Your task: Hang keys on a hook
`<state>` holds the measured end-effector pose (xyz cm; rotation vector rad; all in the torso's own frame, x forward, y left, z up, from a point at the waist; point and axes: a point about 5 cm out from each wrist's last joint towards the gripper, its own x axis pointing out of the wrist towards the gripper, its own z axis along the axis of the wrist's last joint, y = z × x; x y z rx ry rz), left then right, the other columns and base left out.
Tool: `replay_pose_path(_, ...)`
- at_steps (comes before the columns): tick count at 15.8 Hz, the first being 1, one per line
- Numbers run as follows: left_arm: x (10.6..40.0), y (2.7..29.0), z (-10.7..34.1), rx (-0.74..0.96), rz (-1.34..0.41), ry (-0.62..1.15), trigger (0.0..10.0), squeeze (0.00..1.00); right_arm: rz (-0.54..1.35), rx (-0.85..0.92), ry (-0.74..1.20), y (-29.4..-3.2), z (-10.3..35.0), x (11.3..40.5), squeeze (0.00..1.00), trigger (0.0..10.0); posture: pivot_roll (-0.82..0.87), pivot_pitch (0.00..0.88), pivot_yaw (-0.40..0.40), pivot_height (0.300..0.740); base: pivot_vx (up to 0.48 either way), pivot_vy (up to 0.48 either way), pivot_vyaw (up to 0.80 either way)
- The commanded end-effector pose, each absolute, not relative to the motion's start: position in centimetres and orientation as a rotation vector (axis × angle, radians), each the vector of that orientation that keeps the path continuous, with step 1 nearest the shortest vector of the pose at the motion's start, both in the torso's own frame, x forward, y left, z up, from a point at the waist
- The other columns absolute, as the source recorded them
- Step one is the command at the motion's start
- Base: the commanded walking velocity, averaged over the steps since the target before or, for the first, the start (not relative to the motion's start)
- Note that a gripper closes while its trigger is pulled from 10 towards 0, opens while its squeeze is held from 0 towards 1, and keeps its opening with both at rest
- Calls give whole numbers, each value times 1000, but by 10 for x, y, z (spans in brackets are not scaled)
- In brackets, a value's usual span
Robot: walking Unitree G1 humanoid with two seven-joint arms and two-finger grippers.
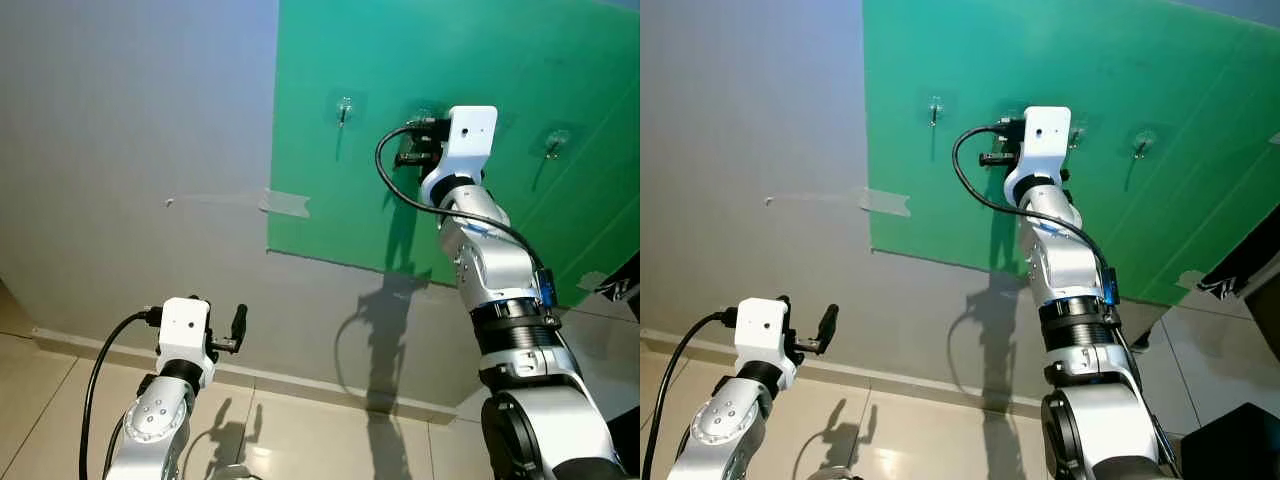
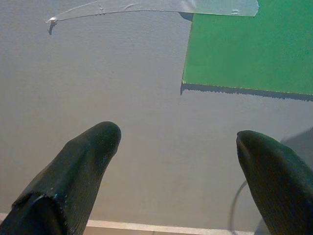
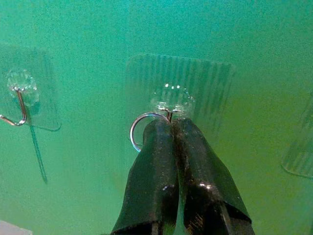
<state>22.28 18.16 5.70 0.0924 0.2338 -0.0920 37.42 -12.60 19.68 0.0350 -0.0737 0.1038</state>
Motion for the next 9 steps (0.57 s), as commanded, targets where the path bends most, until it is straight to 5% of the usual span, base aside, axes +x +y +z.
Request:
replay_pose_path(1, 224, 179, 60, 90, -105, 224, 10000, 0, 34, 6, 156, -141, 143, 365, 0, 10000, 103, 0, -80, 740, 0, 0, 0)
replay_pose_path(9, 222, 172, 62, 85, -109, 227, 10000, 0, 103, -414, -241, -121, 176, 349, 0, 10000, 95, 0, -79, 740, 0, 0, 0)
